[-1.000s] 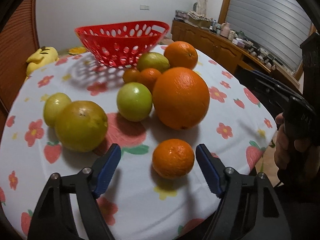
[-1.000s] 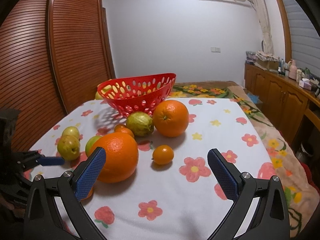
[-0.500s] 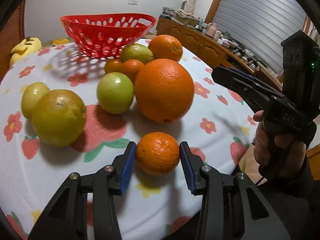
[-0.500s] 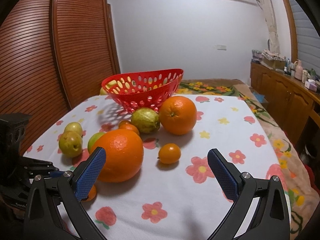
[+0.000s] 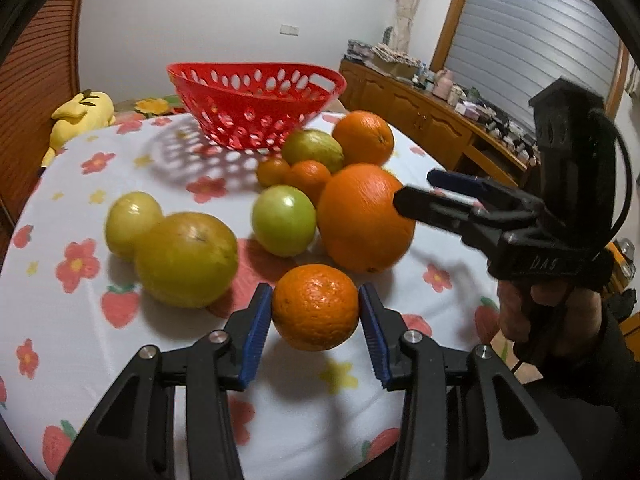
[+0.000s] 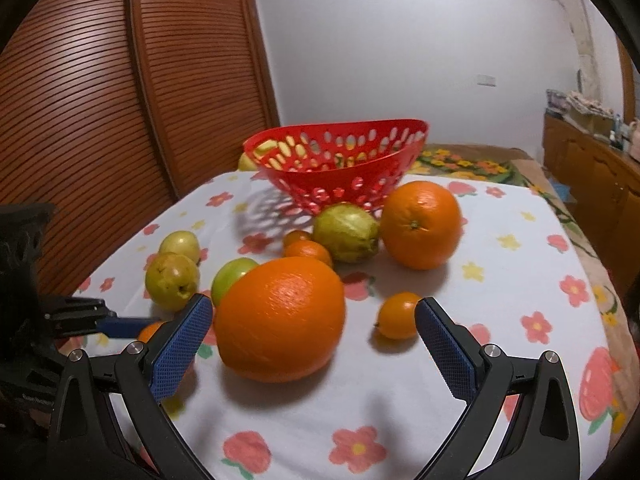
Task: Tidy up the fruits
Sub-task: 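Grasp a mandarin with the left tool while the right tool grasps a large orange, then lift the mandarin and large orange and carry both over the red basket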
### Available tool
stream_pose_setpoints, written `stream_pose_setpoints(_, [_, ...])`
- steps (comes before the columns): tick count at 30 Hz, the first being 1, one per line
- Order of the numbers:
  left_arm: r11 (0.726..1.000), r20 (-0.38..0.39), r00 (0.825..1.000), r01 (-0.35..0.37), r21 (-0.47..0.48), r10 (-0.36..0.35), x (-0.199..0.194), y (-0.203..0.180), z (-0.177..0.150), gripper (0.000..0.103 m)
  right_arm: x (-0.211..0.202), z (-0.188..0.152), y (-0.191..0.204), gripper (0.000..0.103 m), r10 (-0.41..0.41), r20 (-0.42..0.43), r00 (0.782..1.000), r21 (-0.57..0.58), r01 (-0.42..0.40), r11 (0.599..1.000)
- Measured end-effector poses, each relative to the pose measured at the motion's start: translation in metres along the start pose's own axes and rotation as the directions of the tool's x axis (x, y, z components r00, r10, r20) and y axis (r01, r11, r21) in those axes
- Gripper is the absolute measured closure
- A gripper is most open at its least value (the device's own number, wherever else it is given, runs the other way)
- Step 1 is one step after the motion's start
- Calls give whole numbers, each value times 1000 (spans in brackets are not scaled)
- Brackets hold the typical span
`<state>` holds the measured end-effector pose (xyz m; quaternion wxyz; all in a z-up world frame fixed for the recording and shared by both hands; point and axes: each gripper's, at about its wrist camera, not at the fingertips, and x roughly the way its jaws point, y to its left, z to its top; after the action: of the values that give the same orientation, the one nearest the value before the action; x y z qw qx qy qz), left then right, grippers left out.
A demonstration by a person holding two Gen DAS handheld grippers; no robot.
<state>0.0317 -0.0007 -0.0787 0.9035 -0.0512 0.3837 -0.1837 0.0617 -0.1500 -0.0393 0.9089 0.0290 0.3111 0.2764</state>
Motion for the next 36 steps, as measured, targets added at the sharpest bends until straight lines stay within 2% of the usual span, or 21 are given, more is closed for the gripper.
stream_pose_setpoints(15, [999, 93, 995, -33, -19, 35, -25, 13, 15, 61, 29, 5, 11, 1, 84, -82, 993, -28, -87, 996])
stream_pose_setpoints(24, [999, 112, 993, -43, -25, 46, -29, 16, 20, 61, 41, 0, 15, 1, 71, -128, 989, -44, -77, 996])
stream_pose_setpoints(30, [998, 113, 992, -47, -32, 50, -29, 16, 22, 61, 51, -3, 12, 5, 64, -173, 983, -40, -72, 997])
stream_pose_setpoints(33, [998, 115, 992, -48, -35, 52, -30, 17, 23, 61, 54, -5, 11, 13, 49, -173, 984, -45, -58, 997])
stream_pose_setpoints(36, [998, 117, 992, -51, -35, 55, -30, 17, 24, 61, 51, -5, 10, 13, 56, -172, 984, -37, -63, 997])
